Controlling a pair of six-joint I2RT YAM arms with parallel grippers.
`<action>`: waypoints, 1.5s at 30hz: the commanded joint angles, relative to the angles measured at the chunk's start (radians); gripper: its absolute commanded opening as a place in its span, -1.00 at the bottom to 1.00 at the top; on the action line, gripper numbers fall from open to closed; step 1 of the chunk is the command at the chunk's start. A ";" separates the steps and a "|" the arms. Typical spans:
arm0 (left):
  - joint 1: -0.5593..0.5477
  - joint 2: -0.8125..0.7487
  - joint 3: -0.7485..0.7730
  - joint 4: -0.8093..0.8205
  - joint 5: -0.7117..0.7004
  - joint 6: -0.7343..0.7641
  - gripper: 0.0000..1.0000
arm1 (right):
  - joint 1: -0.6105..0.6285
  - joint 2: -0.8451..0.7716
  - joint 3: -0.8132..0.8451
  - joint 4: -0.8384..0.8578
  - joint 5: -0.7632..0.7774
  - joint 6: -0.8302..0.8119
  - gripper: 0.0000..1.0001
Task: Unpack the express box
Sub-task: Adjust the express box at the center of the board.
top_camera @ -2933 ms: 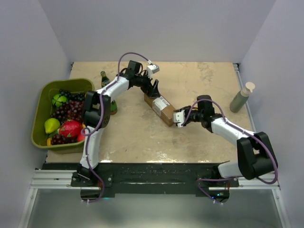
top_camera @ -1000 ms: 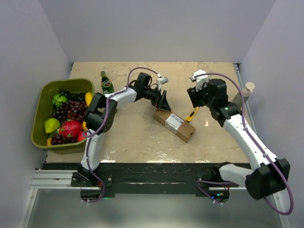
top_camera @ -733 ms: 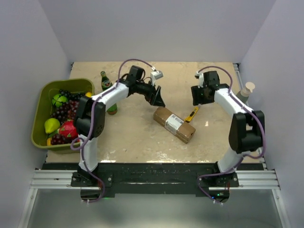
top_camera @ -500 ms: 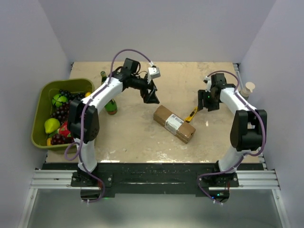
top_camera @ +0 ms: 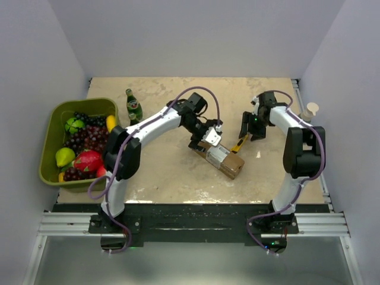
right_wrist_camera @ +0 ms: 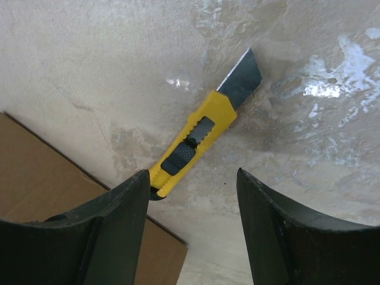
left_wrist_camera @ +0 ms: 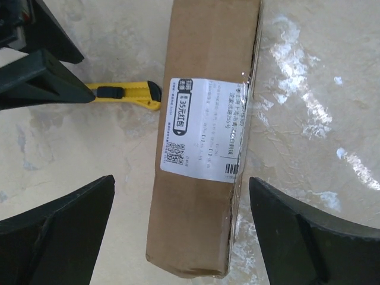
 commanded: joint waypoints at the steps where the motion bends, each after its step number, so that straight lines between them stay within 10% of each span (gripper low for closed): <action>1: -0.013 0.074 0.040 -0.097 -0.057 0.176 1.00 | 0.001 0.001 0.027 0.008 -0.011 0.059 0.23; 6: -0.029 0.115 -0.005 -0.071 -0.082 0.135 1.00 | 0.002 0.032 0.036 0.021 -0.006 0.069 0.20; 15: -0.006 -0.056 -0.264 0.438 -0.428 -0.518 0.56 | 0.002 0.064 0.054 0.025 0.012 0.050 0.20; 21: 0.003 -0.197 -0.409 0.403 -0.605 -0.785 0.54 | 0.015 0.101 0.067 0.035 0.014 0.054 0.16; 45: 0.151 -0.343 -0.384 0.322 -0.419 -1.073 0.89 | 0.111 0.292 0.251 0.093 0.043 -0.023 0.37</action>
